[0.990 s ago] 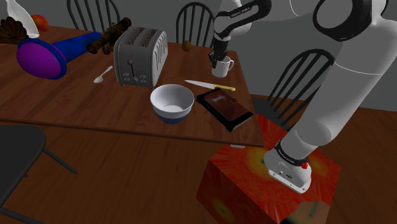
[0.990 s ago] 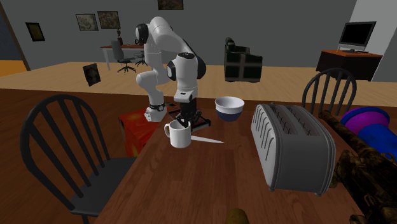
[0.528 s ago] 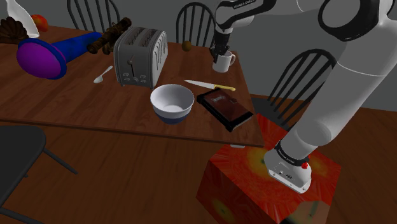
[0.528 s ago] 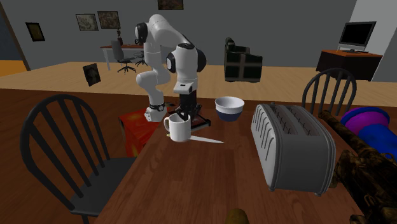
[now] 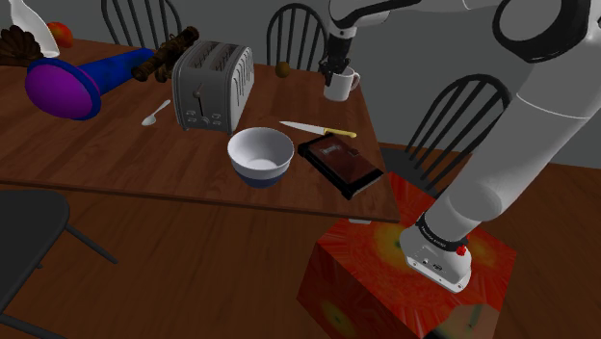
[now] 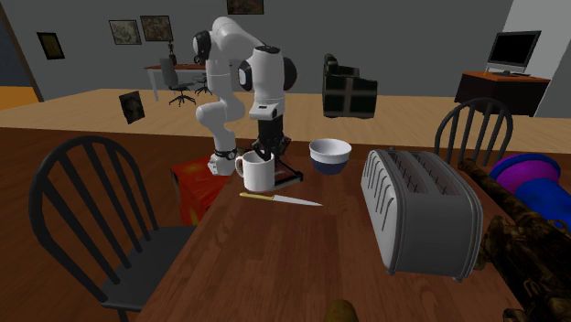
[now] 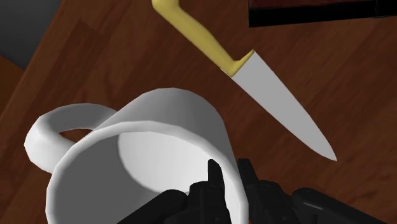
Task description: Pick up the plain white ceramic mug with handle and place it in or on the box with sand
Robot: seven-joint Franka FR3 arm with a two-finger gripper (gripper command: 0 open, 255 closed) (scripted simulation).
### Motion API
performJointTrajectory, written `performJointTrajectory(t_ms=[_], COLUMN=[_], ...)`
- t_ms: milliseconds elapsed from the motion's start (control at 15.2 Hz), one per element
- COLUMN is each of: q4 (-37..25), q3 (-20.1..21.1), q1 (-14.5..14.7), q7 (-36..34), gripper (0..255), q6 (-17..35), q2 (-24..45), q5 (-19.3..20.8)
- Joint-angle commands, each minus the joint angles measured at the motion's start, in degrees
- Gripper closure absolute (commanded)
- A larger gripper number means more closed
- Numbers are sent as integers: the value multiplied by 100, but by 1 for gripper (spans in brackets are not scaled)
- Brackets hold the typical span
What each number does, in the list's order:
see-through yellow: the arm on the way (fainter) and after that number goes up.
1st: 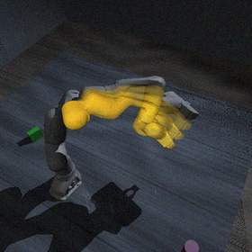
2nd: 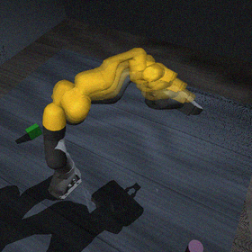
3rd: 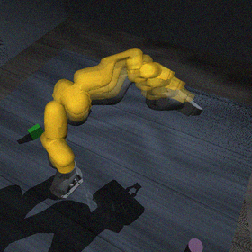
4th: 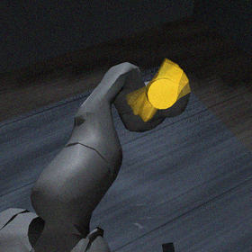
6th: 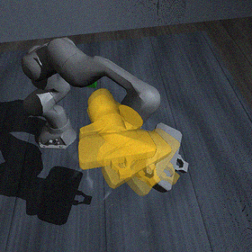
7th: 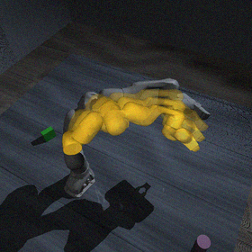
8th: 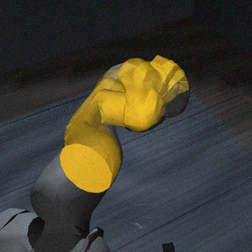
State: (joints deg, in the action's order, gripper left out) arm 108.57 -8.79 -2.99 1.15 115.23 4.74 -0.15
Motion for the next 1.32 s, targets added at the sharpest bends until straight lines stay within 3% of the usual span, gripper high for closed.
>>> performJointTrajectory(t_ms=[0, 660, 1254], q4=[320, 2205, 3353], q3=[52, 604, 1311], q1=[73, 483, 923], q7=[-145, -1180, -2140], gripper=[255, 255, 255], q6=[19, 98, -197], q2=[-305, -2100, -3529], q5=[58, 208, -84])
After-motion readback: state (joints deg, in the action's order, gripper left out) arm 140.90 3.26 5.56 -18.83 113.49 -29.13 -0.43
